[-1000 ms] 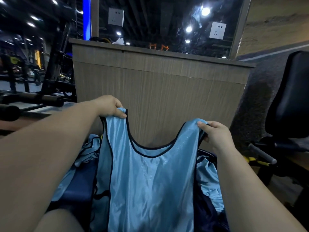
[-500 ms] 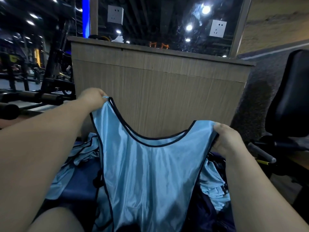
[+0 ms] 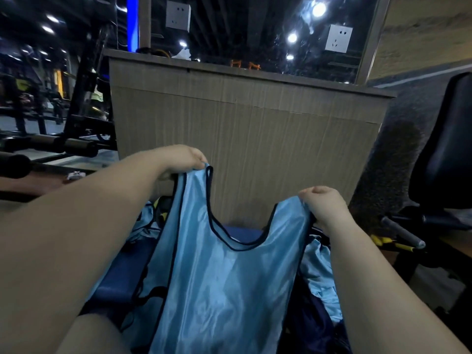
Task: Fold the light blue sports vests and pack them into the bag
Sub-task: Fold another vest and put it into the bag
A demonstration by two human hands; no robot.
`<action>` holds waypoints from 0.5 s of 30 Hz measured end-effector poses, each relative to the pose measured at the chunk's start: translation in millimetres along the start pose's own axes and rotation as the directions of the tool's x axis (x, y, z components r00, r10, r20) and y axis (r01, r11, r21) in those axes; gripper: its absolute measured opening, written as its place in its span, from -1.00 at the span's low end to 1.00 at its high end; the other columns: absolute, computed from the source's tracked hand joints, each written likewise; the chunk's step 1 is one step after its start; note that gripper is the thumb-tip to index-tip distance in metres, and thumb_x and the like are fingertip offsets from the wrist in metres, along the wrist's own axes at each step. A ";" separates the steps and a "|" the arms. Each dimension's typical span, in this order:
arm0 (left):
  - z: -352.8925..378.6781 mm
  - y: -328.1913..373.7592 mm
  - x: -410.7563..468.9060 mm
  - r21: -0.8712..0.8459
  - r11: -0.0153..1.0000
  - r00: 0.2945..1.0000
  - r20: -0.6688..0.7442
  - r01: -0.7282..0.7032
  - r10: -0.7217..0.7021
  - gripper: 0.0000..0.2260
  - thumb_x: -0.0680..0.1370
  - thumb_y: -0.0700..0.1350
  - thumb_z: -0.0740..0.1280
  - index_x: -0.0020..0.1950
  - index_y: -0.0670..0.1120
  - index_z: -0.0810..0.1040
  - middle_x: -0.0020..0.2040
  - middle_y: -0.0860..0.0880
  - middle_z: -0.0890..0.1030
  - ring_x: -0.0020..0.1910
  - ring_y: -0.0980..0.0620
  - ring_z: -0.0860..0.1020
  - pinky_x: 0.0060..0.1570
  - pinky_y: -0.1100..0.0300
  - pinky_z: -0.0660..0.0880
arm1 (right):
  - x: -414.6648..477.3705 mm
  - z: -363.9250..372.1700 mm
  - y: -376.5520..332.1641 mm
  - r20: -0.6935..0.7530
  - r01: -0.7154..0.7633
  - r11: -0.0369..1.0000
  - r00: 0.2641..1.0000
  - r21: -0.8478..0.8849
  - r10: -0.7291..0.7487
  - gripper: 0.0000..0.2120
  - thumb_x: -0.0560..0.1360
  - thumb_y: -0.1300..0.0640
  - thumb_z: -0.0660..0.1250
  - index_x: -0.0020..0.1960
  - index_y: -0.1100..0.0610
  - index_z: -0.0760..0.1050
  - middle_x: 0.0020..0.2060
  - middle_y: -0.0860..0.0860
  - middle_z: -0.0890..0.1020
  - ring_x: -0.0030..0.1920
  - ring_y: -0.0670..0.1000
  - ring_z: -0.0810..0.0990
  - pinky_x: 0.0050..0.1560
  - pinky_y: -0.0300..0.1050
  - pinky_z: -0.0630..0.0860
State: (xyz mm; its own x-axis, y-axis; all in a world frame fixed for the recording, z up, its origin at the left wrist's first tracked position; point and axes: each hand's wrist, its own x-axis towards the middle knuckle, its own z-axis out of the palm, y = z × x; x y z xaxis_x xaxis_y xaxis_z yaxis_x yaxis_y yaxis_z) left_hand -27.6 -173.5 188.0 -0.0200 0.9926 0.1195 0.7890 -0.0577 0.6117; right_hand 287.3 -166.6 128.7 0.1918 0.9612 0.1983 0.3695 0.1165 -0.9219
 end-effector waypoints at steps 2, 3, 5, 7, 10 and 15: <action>8.7 10.2 -2.8 -0.161 0.986 0.997 0.057 0.051 -0.042 -0.86 0.61 -0.16 0.26 0.09 -0.11 0.59 0.00 -0.08 0.60 -0.08 -0.01 0.55 -0.08 0.14 0.50 | -1.2 7.9 -6.4 0.000 0.051 0.995 0.999 -0.081 -0.051 -0.86 0.56 0.05 0.32 -0.12 0.09 0.54 -0.18 0.01 0.60 -0.14 0.05 0.56 0.02 0.02 0.55; 14.4 15.1 -4.3 -0.233 0.970 0.996 0.060 0.071 -0.059 -0.87 0.61 -0.18 0.26 0.07 -0.11 0.59 0.01 -0.09 0.59 -0.08 -0.01 0.54 -0.08 0.17 0.49 | -1.3 13.6 -9.6 -0.007 0.079 0.990 0.997 -0.120 -0.080 -0.85 0.59 0.04 0.27 -0.06 0.12 0.51 -0.17 -0.01 0.57 -0.18 0.01 0.52 -0.04 -0.05 0.50; 26.5 21.7 -1.3 -0.309 0.946 0.994 0.064 0.100 -0.085 -0.89 0.59 -0.19 0.28 0.05 -0.11 0.59 0.11 -0.13 0.56 0.06 -0.04 0.52 0.14 0.12 0.44 | -3.3 26.2 -14.7 -0.021 0.125 0.981 0.991 -0.149 -0.129 -0.86 0.63 0.07 0.19 0.03 0.13 0.45 -0.19 -0.08 0.51 -0.26 -0.07 0.45 -0.21 -0.16 0.37; 39.1 27.7 -0.7 -0.386 0.914 0.991 0.085 0.126 -0.100 -0.90 0.57 -0.20 0.29 0.05 -0.15 0.58 0.10 -0.16 0.55 0.05 -0.07 0.52 0.16 0.09 0.40 | -5.6 38.1 -16.3 -0.032 0.123 0.987 0.991 -0.106 -0.127 -0.85 0.65 0.08 0.16 -0.01 0.13 0.43 -0.26 -0.09 0.47 -0.34 -0.08 0.41 -0.35 -0.17 0.29; 55.2 33.9 -0.3 -0.505 0.846 0.985 0.115 0.168 -0.127 -0.84 0.57 -0.21 0.31 0.11 -0.24 0.55 -0.04 -0.17 0.57 -0.16 -0.05 0.54 -0.03 0.12 0.47 | -8.7 50.4 -16.8 -0.025 0.029 0.998 0.999 0.050 -0.028 -0.78 0.64 0.01 0.19 -0.11 0.12 0.40 -0.22 0.02 0.49 -0.33 -0.04 0.39 -0.31 -0.16 0.34; 79.7 45.7 -6.5 -0.667 0.729 0.988 0.125 0.154 -0.094 -0.93 0.60 -0.28 0.25 -0.05 -0.22 0.51 -0.26 -0.16 0.53 -0.40 0.00 0.54 -0.38 0.24 0.50 | -18.3 58.9 -32.2 0.193 -0.267 0.909 0.958 0.320 0.214 -0.34 0.41 -0.29 0.42 0.31 0.16 0.46 0.22 0.06 0.55 0.18 0.17 0.55 0.18 0.07 0.51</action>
State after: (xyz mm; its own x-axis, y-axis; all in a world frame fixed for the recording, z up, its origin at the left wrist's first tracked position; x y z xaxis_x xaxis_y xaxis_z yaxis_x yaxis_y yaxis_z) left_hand 57.5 -174.2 152.9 -0.0174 0.9992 -0.0371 0.1621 0.0394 0.9860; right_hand 218.4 -173.2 135.2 0.0877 0.9936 -0.0715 -0.0061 -0.0713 -0.9974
